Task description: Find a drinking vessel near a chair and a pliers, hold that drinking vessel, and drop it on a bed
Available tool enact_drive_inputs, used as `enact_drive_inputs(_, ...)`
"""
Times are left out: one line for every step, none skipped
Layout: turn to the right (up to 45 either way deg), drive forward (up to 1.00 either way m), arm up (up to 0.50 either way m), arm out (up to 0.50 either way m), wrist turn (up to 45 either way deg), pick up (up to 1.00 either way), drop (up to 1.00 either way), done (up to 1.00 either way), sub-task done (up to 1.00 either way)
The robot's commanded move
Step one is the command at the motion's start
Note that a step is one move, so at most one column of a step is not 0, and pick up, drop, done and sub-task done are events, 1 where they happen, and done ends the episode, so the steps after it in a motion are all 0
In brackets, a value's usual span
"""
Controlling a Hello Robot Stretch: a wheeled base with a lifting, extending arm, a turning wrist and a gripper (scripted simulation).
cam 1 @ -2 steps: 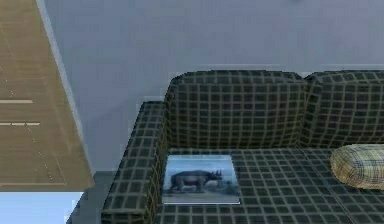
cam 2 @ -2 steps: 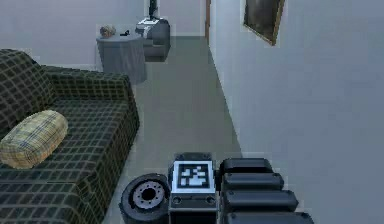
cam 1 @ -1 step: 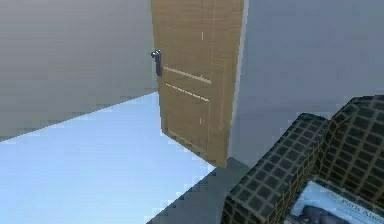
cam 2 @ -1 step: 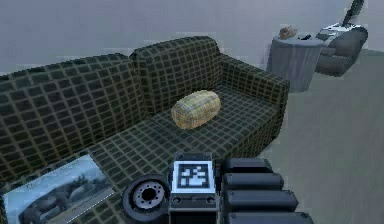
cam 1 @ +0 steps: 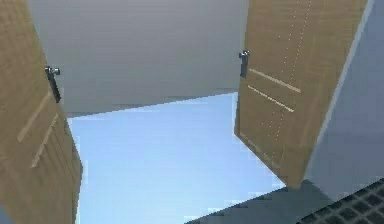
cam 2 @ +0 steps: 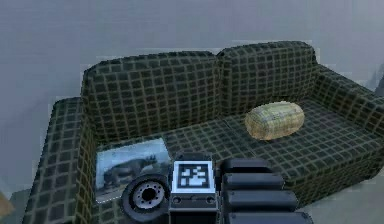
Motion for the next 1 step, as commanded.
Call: enact_drive_inputs(0.0,0.45,0.0,0.0,0.0,0.0,0.0,0.0,0.0)
